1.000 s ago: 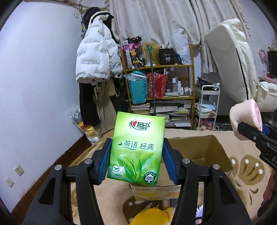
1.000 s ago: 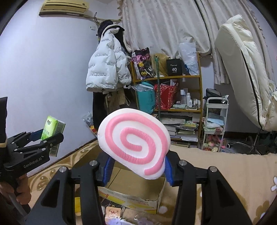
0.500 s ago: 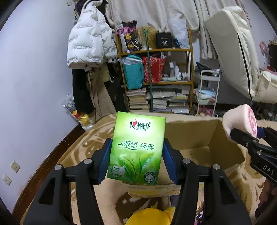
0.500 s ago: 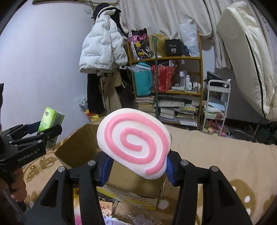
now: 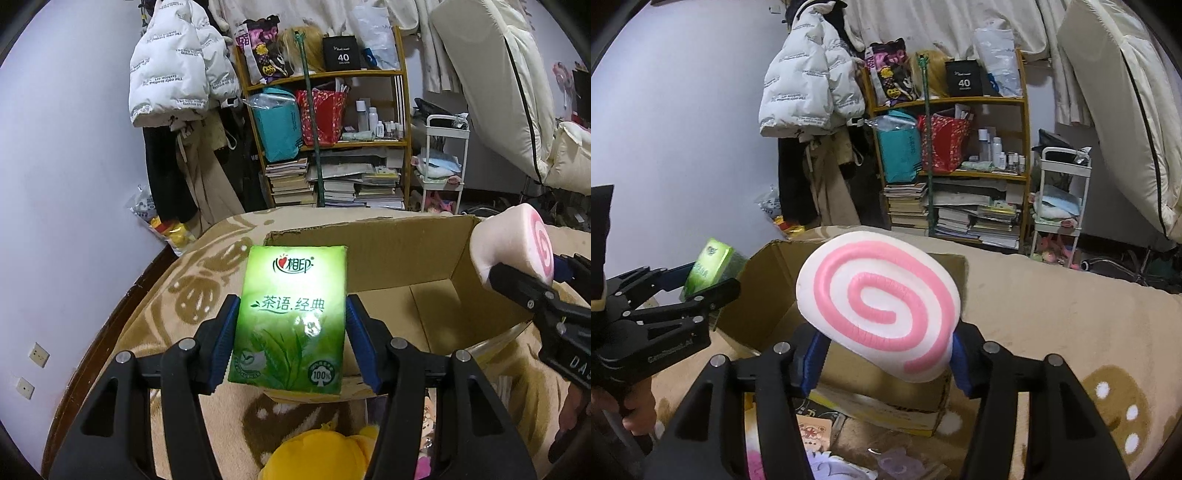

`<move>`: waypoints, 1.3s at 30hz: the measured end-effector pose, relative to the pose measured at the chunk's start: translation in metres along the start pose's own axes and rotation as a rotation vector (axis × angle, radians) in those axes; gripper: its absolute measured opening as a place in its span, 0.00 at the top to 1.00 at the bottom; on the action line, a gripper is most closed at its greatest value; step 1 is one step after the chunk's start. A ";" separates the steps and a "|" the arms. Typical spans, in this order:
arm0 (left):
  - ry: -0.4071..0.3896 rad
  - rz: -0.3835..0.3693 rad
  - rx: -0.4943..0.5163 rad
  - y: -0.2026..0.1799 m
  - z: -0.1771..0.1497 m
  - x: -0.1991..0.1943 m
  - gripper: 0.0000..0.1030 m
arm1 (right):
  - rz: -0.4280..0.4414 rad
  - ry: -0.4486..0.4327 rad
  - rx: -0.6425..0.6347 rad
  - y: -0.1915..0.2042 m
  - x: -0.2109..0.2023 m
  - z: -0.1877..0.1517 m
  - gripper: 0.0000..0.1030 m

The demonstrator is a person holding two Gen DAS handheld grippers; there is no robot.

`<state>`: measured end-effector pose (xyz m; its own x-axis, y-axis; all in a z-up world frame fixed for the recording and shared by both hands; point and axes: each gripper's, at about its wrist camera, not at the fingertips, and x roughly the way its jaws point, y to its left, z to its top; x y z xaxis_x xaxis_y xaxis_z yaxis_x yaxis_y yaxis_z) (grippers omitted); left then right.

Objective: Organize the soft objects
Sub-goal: 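Lift green tissue pack and swirl cushion and carry both over the box, then open both grippers to drop tissue pack and cushion into the box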

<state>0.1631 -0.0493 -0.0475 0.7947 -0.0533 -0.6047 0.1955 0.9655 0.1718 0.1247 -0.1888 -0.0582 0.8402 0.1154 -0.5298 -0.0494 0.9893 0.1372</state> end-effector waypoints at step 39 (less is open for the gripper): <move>0.108 0.044 -0.048 0.030 -0.027 -0.055 0.04 | -0.010 0.066 -0.012 0.016 -0.035 -0.017 0.02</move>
<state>0.1104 -0.0106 -0.0300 0.7346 0.0149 -0.6783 0.1319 0.9776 0.1643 0.0850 -0.1755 -0.0517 0.8031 0.1108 -0.5854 -0.0481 0.9914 0.1216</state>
